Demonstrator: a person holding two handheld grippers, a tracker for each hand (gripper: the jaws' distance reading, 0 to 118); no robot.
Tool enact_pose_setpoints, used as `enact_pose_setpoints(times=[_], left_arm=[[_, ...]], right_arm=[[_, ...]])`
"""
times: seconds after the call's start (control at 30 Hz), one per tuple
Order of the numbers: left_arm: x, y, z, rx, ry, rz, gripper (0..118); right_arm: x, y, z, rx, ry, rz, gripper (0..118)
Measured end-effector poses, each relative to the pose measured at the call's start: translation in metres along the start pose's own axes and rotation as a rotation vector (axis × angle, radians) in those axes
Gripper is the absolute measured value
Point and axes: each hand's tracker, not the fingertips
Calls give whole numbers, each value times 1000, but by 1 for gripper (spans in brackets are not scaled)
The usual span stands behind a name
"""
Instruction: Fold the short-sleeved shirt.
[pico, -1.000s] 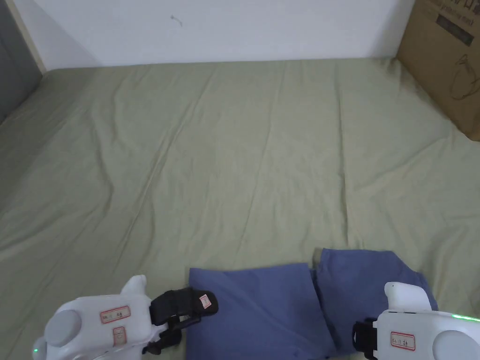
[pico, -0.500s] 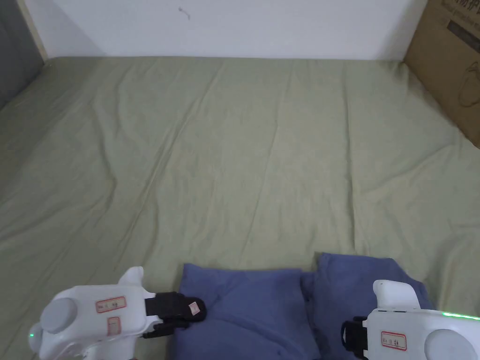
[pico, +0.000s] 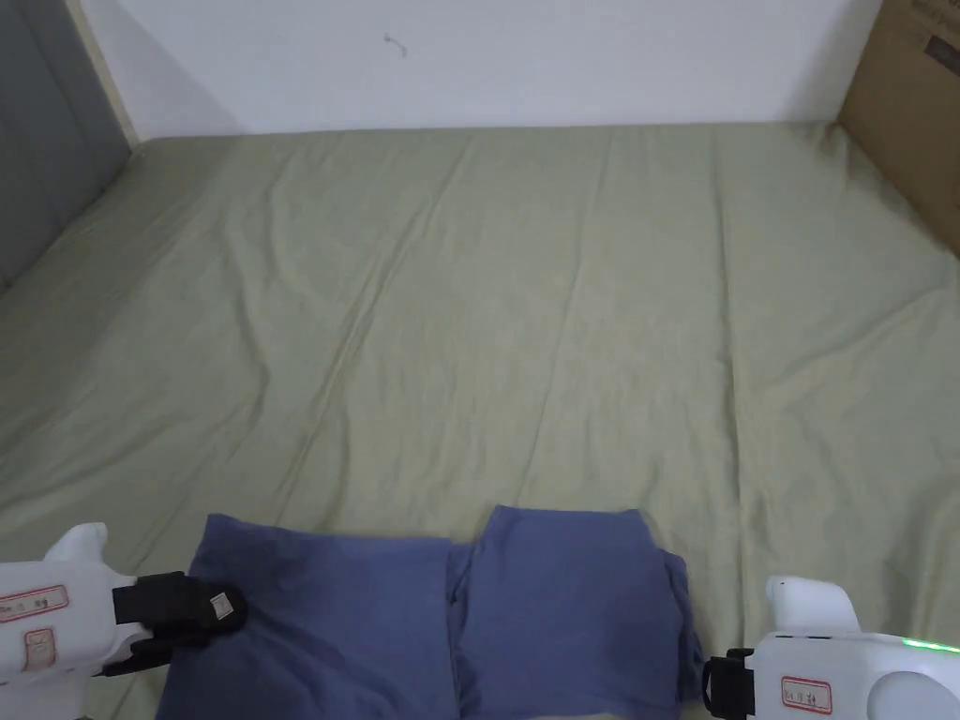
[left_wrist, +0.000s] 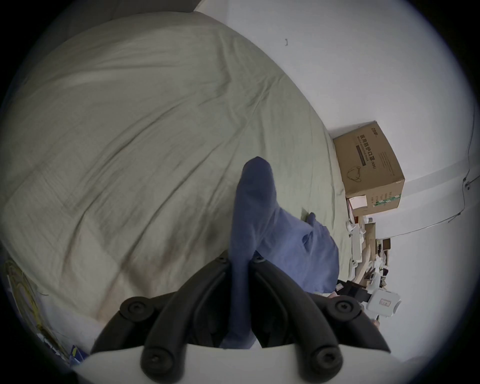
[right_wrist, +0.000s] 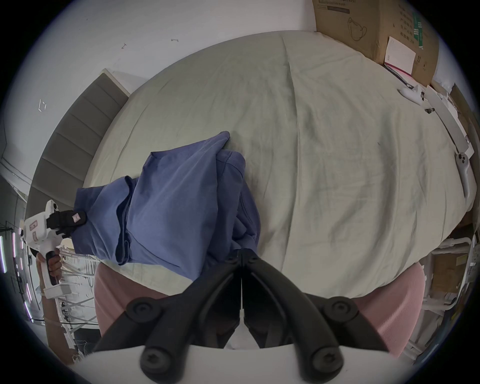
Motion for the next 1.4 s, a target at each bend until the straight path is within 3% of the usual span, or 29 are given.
enact_pose_setpoints(times=[0.1, 0.2, 0.3, 0.43, 0.57, 0.6, 0.63, 0.67, 0.7, 0.73, 0.8, 0.87, 0.9, 0.93, 0.97, 1.0, 1.03, 1.13, 1.3, 1.4], left_arm=[[44, -5, 1, 29, 28, -95, 7], [98, -12, 1, 29, -60, -180, 7], [146, -20, -12, 26, -135, -252, 7], [195, -30, -48, -40, -254, -299, 7], [229, -47, -108, -133, -238, -403, 9], [236, -49, -123, -168, -249, -412, 17], [241, -53, -137, -214, -256, -408, 34], [246, -57, -148, -252, -260, -386, 66], [252, -62, -158, -296, -273, -384, 111], [259, -67, -170, -329, -268, -414, 118], [262, -71, -172, -288, -238, -425, 105], [261, -68, -172, -264, -193, -432, 103], [257, -65, -170, -251, -177, -412, 94], [249, -61, -165, -225, -176, -378, 81], [241, -58, -160, -198, -188, -346, 61], [234, -54, -152, -182, -190, -324, 32], [227, -52, -150, -165, -158, -307, 17], [213, -55, -152, -140, -33, -331, 11], [219, -81, -178, -257, -92, -356, 0], [239, -102, -200, -304, -92, -399, 0]], right_arm=[[7, -1, 5, 14, 13, -20, 0], [15, -2, 12, 35, 10, -38, 0], [30, -1, 18, 59, 53, -123, 0], [44, -2, 26, 82, 9, -131, 0], [59, -8, 30, 92, 9, -171, 0], [63, -10, 30, 93, 15, -189, 0], [67, -12, 30, 93, 15, -205, 0], [71, -14, 29, 92, 9, -210, 0], [74, -16, 29, 90, 1, -217, 0], [77, -18, 29, 87, -6, -226, 0], [83, -20, 28, 78, -6, -243, 0], [88, -22, 29, 78, -9, -253, 0], [89, -22, 29, 77, -12, -256, 0], [91, -22, 29, 76, -14, -258, 0], [92, -22, 29, 76, -14, -258, 0], [92, -22, 28, 77, -13, -259, 0], [92, -21, 28, 78, -13, -262, 0], [91, -19, 25, 79, -4, -262, 0], [87, -16, 21, 77, 4, -249, 0], [87, -16, 21, 75, 7, -249, 0]])
